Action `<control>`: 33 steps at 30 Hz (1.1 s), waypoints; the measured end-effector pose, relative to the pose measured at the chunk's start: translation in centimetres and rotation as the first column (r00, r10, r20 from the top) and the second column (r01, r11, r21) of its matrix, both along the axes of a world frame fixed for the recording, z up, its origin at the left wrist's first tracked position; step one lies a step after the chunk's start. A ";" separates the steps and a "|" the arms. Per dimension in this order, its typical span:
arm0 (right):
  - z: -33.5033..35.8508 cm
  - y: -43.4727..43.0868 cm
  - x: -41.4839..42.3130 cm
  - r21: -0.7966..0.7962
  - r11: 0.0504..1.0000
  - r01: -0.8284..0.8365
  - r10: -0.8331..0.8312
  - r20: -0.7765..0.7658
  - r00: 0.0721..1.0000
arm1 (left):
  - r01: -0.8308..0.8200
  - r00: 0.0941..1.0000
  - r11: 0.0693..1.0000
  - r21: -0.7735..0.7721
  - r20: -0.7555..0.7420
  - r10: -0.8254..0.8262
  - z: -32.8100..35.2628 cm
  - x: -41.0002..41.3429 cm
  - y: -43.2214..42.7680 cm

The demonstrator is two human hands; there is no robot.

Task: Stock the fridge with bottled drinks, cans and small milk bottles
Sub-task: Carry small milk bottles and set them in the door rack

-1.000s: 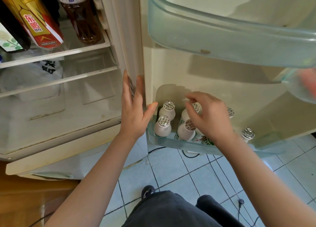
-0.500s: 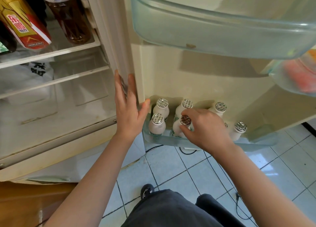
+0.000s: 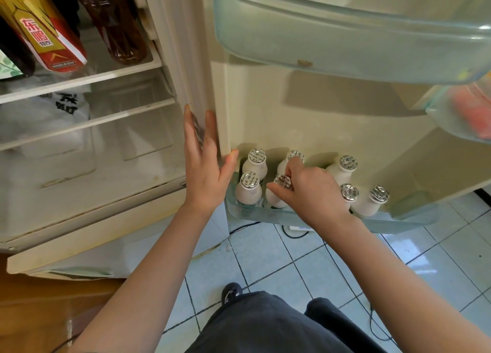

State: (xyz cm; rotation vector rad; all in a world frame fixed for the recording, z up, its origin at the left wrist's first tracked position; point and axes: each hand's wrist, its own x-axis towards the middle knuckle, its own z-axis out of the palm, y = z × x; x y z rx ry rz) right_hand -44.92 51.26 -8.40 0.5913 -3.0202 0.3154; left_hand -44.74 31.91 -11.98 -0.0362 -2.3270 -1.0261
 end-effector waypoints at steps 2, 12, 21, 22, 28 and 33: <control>0.0 -0.2 0.1 -0.047 0.998 0.039 -0.038 0.021 0.999 | 0.000 1.000 1.000 -0.003 -0.001 0.000 0.0 0.0 0.0; -0.5 0.1 0.6 -0.162 0.982 0.099 -0.083 0.107 0.991 | 0.017 1.000 1.000 0.003 0.005 -0.017 0.0 -0.1 0.1; -0.4 0.2 0.7 -0.189 0.975 0.114 -0.091 0.126 0.988 | 0.016 1.000 1.000 0.003 -0.016 -0.016 0.0 -0.1 0.2; -0.3 0.1 0.7 -0.198 0.973 0.121 -0.094 0.141 0.986 | 0.018 1.000 1.000 0.004 -0.014 -0.018 0.0 -0.1 0.2; 0.1 -0.2 0.5 -0.157 0.981 0.111 -0.081 0.186 0.979 | 0.016 1.000 1.000 0.013 0.008 -0.017 0.0 -0.1 0.0; 1.0 0.0 0.4 -0.182 0.973 0.144 -0.105 0.206 0.973 | 0.033 0.999 0.999 0.013 -0.010 -0.033 -0.1 -0.1 0.0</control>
